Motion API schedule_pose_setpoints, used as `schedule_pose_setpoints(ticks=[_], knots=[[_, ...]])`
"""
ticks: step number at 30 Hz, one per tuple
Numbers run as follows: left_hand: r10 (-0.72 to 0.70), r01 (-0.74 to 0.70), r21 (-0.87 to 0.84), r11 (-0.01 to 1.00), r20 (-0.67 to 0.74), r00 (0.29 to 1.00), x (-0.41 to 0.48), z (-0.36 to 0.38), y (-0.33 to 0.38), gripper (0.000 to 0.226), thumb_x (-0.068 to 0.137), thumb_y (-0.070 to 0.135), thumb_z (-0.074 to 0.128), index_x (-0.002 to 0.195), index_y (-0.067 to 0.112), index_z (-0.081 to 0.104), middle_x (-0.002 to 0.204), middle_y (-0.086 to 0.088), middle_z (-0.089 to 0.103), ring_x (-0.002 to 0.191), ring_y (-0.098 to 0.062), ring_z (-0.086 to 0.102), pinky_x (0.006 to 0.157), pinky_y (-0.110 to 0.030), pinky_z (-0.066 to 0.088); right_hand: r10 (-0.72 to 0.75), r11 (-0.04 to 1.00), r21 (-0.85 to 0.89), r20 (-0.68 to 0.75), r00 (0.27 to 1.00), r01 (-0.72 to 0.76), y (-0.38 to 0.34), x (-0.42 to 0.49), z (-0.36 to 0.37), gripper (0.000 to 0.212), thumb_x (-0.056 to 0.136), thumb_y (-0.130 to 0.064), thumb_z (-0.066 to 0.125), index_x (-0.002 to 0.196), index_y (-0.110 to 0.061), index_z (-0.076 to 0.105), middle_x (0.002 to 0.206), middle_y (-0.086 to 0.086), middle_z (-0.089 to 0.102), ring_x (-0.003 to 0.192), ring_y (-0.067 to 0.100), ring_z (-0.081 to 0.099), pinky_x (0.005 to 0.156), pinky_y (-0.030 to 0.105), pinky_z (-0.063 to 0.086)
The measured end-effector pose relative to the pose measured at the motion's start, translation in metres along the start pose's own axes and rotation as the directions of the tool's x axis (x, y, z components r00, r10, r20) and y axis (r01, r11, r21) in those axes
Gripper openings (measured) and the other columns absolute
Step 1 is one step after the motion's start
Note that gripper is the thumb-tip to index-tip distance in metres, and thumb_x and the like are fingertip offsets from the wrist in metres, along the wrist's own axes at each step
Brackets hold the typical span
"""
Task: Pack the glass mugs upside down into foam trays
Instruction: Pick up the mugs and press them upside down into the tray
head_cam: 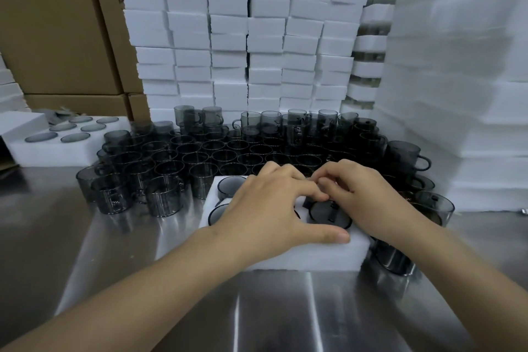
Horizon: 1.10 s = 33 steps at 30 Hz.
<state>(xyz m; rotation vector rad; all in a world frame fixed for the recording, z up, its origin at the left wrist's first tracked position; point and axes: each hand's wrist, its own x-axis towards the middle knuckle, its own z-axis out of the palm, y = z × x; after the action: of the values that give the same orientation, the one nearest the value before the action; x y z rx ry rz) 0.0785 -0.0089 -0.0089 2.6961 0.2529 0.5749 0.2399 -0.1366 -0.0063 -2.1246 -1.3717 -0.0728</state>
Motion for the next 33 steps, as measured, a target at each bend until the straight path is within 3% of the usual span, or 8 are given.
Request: schedule_pose_setpoints(ticks=[4,8,13,21,24,27,30,33], knots=[[-0.003,0.000,0.064,0.998,0.044,0.999,-0.002,-0.002,0.001,0.075,0.067,0.098,0.052,0.128,0.056,0.067,0.126,0.031,0.053,0.119,0.002,0.034,0.104,-0.031,0.036,0.007,0.990,-0.142,0.063,0.998,0.002,0.001,0.001,0.004,0.028,0.112,-0.027,0.048,0.122,-0.040,0.070,0.109,-0.013,0.052,0.107,0.014,0.045,0.089,0.029,0.038],[0.035,-0.045,0.179,0.983,0.059,0.998,-0.005,-0.006,0.002,0.074,0.081,0.095,0.038,0.136,0.054,0.064,0.138,0.028,0.052,0.126,-0.003,0.036,0.108,-0.037,0.041,-0.003,0.982,-0.188,0.054,0.999,0.013,-0.001,-0.001,0.004,0.030,0.111,-0.027,0.047,0.129,-0.040,0.068,0.120,-0.012,0.050,0.111,0.013,0.039,0.090,0.027,0.035],[-0.003,0.006,-0.022,1.000,0.136,0.991,-0.003,-0.015,-0.003,0.050,0.085,0.082,0.061,0.132,0.067,0.059,0.139,0.033,0.050,0.130,-0.001,0.036,0.115,-0.039,0.038,0.000,0.993,-0.117,0.035,0.999,0.004,0.001,0.000,0.003,0.026,0.111,-0.031,0.052,0.130,-0.039,0.067,0.111,-0.014,0.049,0.106,0.012,0.041,0.090,0.027,0.033],[-0.015,-0.020,0.159,0.987,0.215,0.977,0.001,-0.018,-0.006,0.062,0.080,0.094,0.048,0.137,0.071,0.052,0.155,0.030,0.041,0.143,-0.003,0.023,0.112,-0.043,0.026,-0.004,0.994,-0.105,0.023,1.000,0.006,0.001,-0.003,0.005,0.032,0.109,-0.024,0.052,0.135,-0.040,0.063,0.121,-0.010,0.053,0.111,0.012,0.041,0.093,0.028,0.037],[-0.010,-0.021,0.149,0.989,0.208,0.978,0.001,-0.017,-0.007,0.063,0.082,0.092,0.051,0.137,0.064,0.057,0.155,0.031,0.038,0.144,-0.001,0.022,0.108,-0.038,0.022,0.008,1.000,-0.014,-0.043,0.999,-0.009,0.005,-0.002,-0.006,0.021,0.105,-0.022,0.062,0.114,-0.039,0.071,0.101,-0.013,0.064,0.089,0.002,0.055,0.081,0.022,0.046],[-0.001,-0.014,0.078,0.997,0.185,0.983,0.002,-0.017,-0.009,0.060,0.077,0.092,0.058,0.128,0.060,0.063,0.148,0.037,0.041,0.141,0.002,0.028,0.107,-0.034,0.021,0.022,0.987,0.156,0.142,0.990,-0.045,0.011,0.000,-0.027,0.010,0.099,-0.034,0.075,0.089,-0.037,0.077,0.079,-0.007,0.072,0.064,0.001,0.057,0.063,0.023,0.047],[-0.014,0.009,0.033,0.999,0.172,0.985,0.003,-0.018,-0.015,0.067,0.067,0.097,0.061,0.122,0.057,0.062,0.139,0.039,0.048,0.132,0.009,0.034,0.104,-0.030,0.024,-0.048,0.979,0.204,0.294,0.955,-0.014,0.012,-0.002,-0.038,0.009,0.095,-0.036,0.080,0.088,-0.031,0.081,0.074,-0.001,0.070,0.063,0.003,0.054,0.061,0.016,0.042],[0.003,-0.016,0.067,0.998,0.183,0.983,0.002,-0.017,-0.019,0.079,0.062,0.103,0.053,0.125,0.056,0.063,0.143,0.042,0.046,0.135,0.014,0.028,0.107,-0.031,0.021,-0.040,0.981,0.190,0.321,0.946,-0.023,0.008,-0.005,-0.038,0.009,0.089,-0.038,0.086,0.089,-0.030,0.081,0.072,-0.010,0.069,0.058,0.001,0.051,0.057,0.014,0.041]])
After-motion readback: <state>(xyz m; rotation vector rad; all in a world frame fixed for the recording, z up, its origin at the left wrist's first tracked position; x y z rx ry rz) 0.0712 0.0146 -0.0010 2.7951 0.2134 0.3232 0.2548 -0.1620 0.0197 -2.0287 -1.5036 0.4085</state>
